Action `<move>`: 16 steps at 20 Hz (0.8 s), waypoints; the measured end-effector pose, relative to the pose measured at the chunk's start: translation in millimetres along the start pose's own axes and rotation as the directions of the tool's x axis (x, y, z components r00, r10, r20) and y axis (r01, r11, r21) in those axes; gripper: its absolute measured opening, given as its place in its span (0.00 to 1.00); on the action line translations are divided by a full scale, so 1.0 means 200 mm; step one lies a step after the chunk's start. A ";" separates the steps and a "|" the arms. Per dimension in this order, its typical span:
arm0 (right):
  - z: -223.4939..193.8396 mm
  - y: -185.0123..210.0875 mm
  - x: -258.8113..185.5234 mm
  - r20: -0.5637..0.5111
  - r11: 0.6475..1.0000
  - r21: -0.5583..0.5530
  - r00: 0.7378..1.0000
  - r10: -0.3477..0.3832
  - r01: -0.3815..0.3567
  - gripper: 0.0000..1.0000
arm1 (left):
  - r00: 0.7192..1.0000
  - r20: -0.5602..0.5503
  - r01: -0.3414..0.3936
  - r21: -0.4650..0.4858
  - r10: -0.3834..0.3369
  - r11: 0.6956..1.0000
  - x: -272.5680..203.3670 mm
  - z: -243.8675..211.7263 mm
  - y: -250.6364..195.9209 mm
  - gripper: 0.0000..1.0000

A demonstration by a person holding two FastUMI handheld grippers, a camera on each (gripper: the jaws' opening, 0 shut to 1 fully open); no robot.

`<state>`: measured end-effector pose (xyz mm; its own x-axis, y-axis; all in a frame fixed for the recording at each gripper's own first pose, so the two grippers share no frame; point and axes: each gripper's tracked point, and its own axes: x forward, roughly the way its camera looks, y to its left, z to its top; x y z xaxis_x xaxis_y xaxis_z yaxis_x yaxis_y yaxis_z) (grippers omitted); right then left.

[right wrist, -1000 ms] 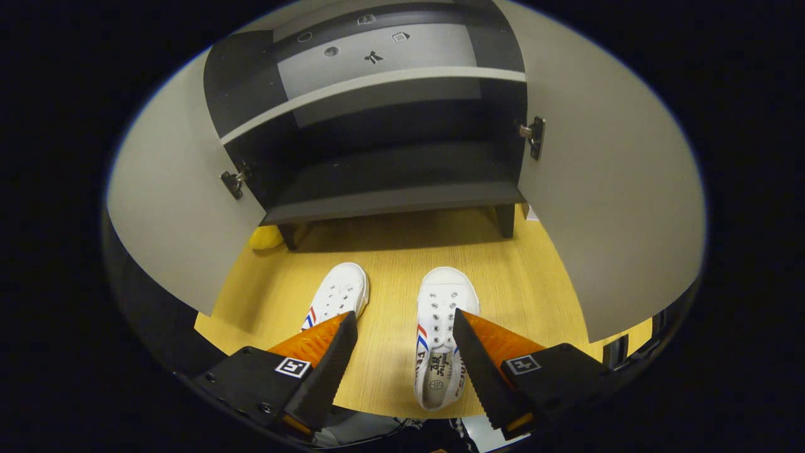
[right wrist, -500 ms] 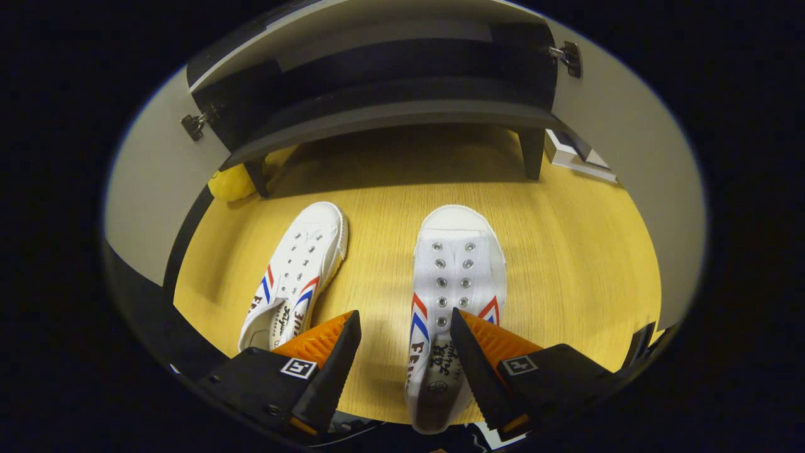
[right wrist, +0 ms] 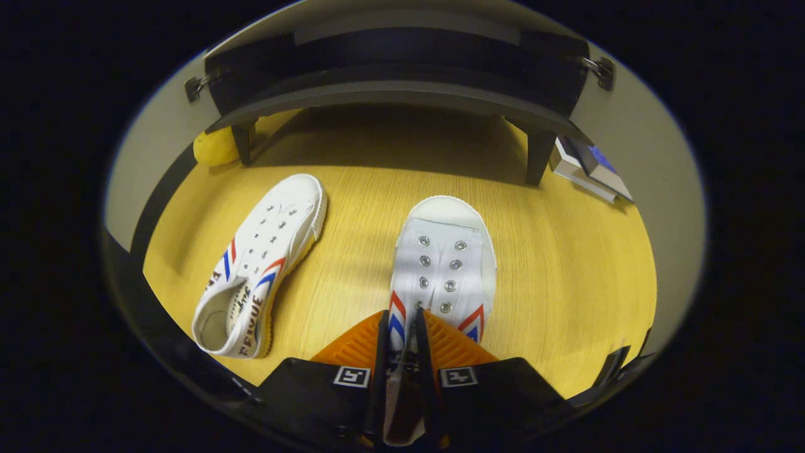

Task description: Grab one shoe with the right hand and put it into the shoe cabinet, grab the other shoe with the left hand and put it into the shoe cabinet; then close the right door with the right hand and the left door with the left hand.

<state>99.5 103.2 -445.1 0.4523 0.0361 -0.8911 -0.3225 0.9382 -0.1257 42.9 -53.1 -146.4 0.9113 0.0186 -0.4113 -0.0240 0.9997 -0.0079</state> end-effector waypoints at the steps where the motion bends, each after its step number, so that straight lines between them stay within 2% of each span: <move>1: 0.00 0.00 -0.01 0.001 1.000 -0.024 1.000 -0.008 0.008 0.26 | 1.000 -0.001 -0.003 0.000 0.003 1.000 0.01 0.01 -0.02 0.96; 2: 0.01 0.00 -0.06 0.002 1.000 -0.029 1.000 0.005 -0.005 0.26 | 1.000 0.000 -0.009 0.005 0.009 1.000 0.02 0.02 -0.04 0.96; 3: 0.01 0.01 -0.01 0.004 0.999 -0.032 1.000 0.024 -0.024 0.12 | 1.000 0.005 -0.017 0.010 0.017 1.000 0.02 0.03 -0.06 0.96; 4: 0.02 0.01 -0.03 0.004 0.998 -0.025 0.998 0.062 -0.062 0.13 | 1.000 0.008 -0.020 0.007 0.020 1.000 0.03 0.04 -0.08 0.96; 7: -0.01 0.00 -0.03 -0.009 0.984 0.022 0.984 0.178 -0.177 0.03 | 0.999 0.006 -0.032 -0.024 0.032 0.999 0.05 0.04 -0.15 0.96; 11: 0.00 -0.03 -0.11 0.051 0.984 -0.077 0.985 0.162 -0.158 0.00 | 0.999 0.017 -0.041 -0.038 0.042 0.998 0.05 0.08 -0.19 0.96; 12: 0.01 -0.02 -0.14 0.067 0.982 -0.085 0.982 0.177 -0.171 0.02 | 0.999 0.025 -0.039 -0.037 0.040 0.999 0.04 0.09 -0.19 0.94; 16: 0.07 -0.03 -0.28 0.118 0.979 -0.007 0.972 0.205 -0.206 0.02 | 0.999 0.033 -0.042 -0.013 0.043 0.999 0.04 0.09 -0.14 0.96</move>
<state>88.3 99.7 -389.2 0.4711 0.2680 -0.8404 -0.4146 0.9082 0.0573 58.4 -79.7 -133.2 0.9225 0.0617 -0.3810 -0.0678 0.9977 -0.0026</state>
